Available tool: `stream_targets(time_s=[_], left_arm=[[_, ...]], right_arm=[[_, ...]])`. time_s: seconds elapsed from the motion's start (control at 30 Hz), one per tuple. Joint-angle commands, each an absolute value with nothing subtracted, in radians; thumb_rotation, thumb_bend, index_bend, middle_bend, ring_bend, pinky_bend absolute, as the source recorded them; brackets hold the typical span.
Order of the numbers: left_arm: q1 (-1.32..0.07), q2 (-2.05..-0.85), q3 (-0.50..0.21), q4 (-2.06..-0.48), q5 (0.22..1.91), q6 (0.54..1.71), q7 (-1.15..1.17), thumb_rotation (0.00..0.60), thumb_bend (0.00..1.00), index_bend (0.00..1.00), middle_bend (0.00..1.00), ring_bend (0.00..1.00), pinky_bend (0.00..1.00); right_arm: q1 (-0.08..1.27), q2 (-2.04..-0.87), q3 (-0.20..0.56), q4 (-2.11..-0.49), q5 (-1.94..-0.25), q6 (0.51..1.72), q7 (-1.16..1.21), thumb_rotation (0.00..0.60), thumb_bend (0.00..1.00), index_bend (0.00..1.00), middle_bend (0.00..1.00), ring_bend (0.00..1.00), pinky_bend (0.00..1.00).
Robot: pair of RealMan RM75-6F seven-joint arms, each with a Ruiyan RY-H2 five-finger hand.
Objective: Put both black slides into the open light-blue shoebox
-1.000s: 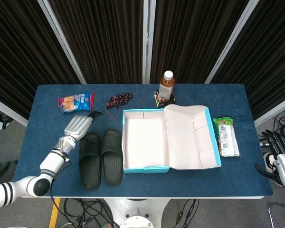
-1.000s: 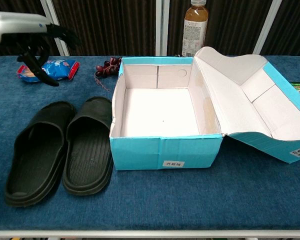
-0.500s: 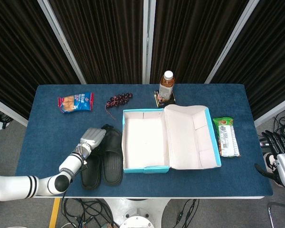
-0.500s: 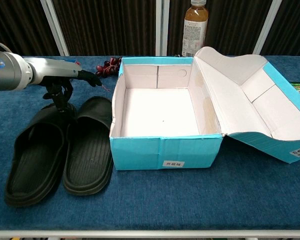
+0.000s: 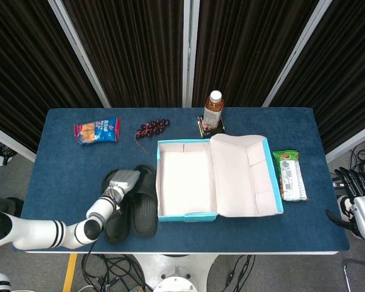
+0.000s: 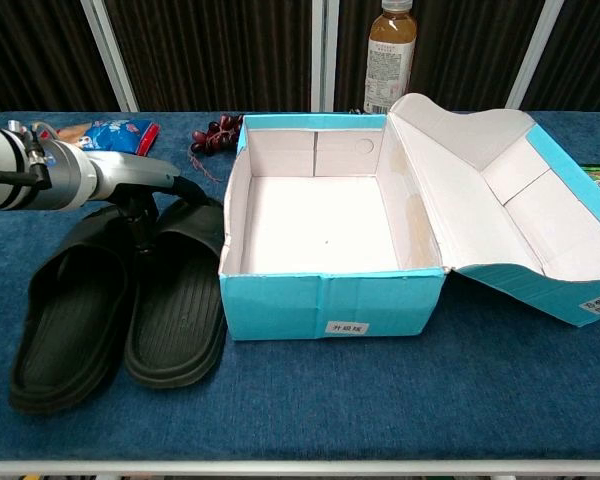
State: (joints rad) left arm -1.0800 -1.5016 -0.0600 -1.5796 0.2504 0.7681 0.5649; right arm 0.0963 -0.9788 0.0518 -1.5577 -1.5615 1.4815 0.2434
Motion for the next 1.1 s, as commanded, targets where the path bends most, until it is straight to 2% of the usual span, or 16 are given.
stream_targets(time_s=[0.03, 0.1, 0.13, 0.33, 0.8, 0.93, 1.1], left_arm=[[-1.085, -1.530, -0.052, -1.560, 0.239, 0.806, 0.562, 0.600, 0.04, 0.34, 0.27, 0.76, 0.80], [-1.081, -1.540, -0.047, -1.556, 0.246, 0.817, 0.560, 0.600, 0.08, 0.41, 0.36, 0.80, 0.82], [-1.081, -1.539, -0.044, -1.557, 0.246, 0.818, 0.561, 0.600, 0.10, 0.42, 0.37, 0.81, 0.83], [-1.064, -1.505, -0.065, -1.602, 0.297, 0.842, 0.525, 0.600, 0.16, 0.43, 0.40, 0.83, 0.84], [-0.922, -1.328, -0.155, -1.747, 0.526, 0.974, 0.323, 0.600, 0.16, 0.43, 0.41, 0.82, 0.83], [-0.862, -1.274, -0.193, -1.754, 0.615, 1.008, 0.223, 0.600, 0.16, 0.43, 0.41, 0.82, 0.83], [-0.791, -1.296, -0.297, -1.683, 0.792, 0.995, -0.073, 0.600, 0.16, 0.43, 0.41, 0.79, 0.82]], right_arm=[[0.096, -0.979, 0.052, -1.557, -1.560, 1.482, 0.245, 0.600, 0.12, 0.00, 0.05, 0.00, 0.00], [0.096, -0.981, 0.052, -1.556, -1.561, 1.483, 0.245, 0.600, 0.12, 0.00, 0.05, 0.00, 0.00], [0.096, -0.981, 0.052, -1.555, -1.562, 1.483, 0.246, 0.600, 0.12, 0.00, 0.05, 0.00, 0.00], [0.096, -0.981, 0.054, -1.554, -1.562, 1.488, 0.246, 0.600, 0.12, 0.00, 0.05, 0.00, 0.00], [0.098, -0.978, 0.056, -1.556, -1.570, 1.496, 0.242, 0.600, 0.12, 0.00, 0.05, 0.00, 0.00], [0.100, -0.973, 0.058, -1.563, -1.574, 1.497, 0.234, 0.600, 0.12, 0.00, 0.05, 0.00, 0.00], [0.103, -0.965, 0.058, -1.579, -1.572, 1.493, 0.217, 0.600, 0.12, 0.00, 0.05, 0.00, 0.00]])
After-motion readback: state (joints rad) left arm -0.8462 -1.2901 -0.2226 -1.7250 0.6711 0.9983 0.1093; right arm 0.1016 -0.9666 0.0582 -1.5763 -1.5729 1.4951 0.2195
